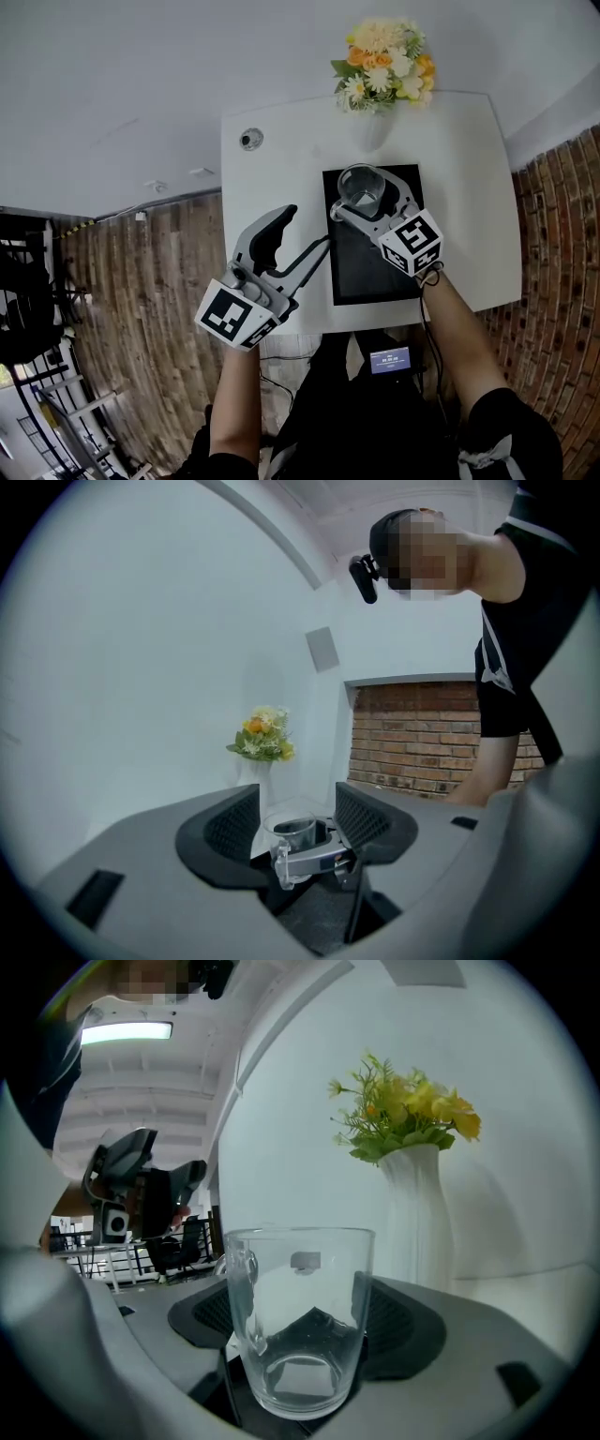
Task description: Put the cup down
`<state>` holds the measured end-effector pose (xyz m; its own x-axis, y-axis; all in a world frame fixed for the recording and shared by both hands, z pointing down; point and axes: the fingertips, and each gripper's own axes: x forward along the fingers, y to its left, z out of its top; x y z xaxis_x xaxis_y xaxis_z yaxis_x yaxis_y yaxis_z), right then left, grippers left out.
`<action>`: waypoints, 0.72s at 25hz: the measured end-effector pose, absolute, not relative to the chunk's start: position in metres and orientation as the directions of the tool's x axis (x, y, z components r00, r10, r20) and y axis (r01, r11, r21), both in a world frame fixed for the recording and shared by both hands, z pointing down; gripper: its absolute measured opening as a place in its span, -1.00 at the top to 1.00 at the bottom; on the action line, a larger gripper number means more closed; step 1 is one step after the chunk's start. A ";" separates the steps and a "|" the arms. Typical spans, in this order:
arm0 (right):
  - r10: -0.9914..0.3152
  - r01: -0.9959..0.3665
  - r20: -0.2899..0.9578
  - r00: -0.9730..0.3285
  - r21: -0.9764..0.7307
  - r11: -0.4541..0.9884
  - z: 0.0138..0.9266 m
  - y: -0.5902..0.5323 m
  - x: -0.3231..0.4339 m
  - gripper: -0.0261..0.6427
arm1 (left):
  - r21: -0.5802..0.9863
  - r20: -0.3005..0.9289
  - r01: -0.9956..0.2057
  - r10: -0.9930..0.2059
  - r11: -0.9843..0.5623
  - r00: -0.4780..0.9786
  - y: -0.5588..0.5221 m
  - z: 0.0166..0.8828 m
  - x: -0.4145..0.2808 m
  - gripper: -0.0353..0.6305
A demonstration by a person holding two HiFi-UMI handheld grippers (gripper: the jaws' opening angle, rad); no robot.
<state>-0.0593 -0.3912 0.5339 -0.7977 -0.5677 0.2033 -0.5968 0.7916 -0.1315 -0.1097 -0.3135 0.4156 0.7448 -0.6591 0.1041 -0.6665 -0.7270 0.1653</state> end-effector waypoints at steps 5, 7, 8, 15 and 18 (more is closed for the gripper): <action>-0.577 -0.609 0.216 -0.788 -0.129 0.783 0.552 -0.403 -0.067 -0.20 | 0.179 0.112 -0.670 -0.661 -0.721 0.742 -0.318 0.424 -0.116 0.14; -0.581 -0.613 0.221 -0.784 -0.125 0.780 0.557 -0.408 -0.070 -0.20 | 0.182 0.112 -0.673 -0.665 -0.717 0.739 -0.320 0.426 -0.118 0.14; -0.582 -0.615 0.223 -0.782 -0.123 0.779 0.560 -0.410 -0.072 -0.20 | 0.184 0.113 -0.675 -0.667 -0.715 0.737 -0.321 0.427 -0.120 0.14; -0.593 -0.626 0.235 -0.770 -0.100 0.773 0.569 -0.422 -0.079 -0.20 | 0.196 0.112 -0.688 -0.681 -0.699 0.724 -0.325 0.429 -0.131 0.14; -0.595 -0.628 0.247 -0.764 -0.079 0.774 0.573 -0.424 -0.080 -0.20 | 0.203 0.106 -0.689 -0.684 -0.696 0.722 -0.325 0.428 -0.133 0.14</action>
<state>-0.0800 -0.4243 0.5730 -0.7645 -0.5954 0.2472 -0.6283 0.7740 -0.0789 -0.1332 -0.3252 0.4285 0.7220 -0.6838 0.1056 -0.6888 -0.6959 0.2032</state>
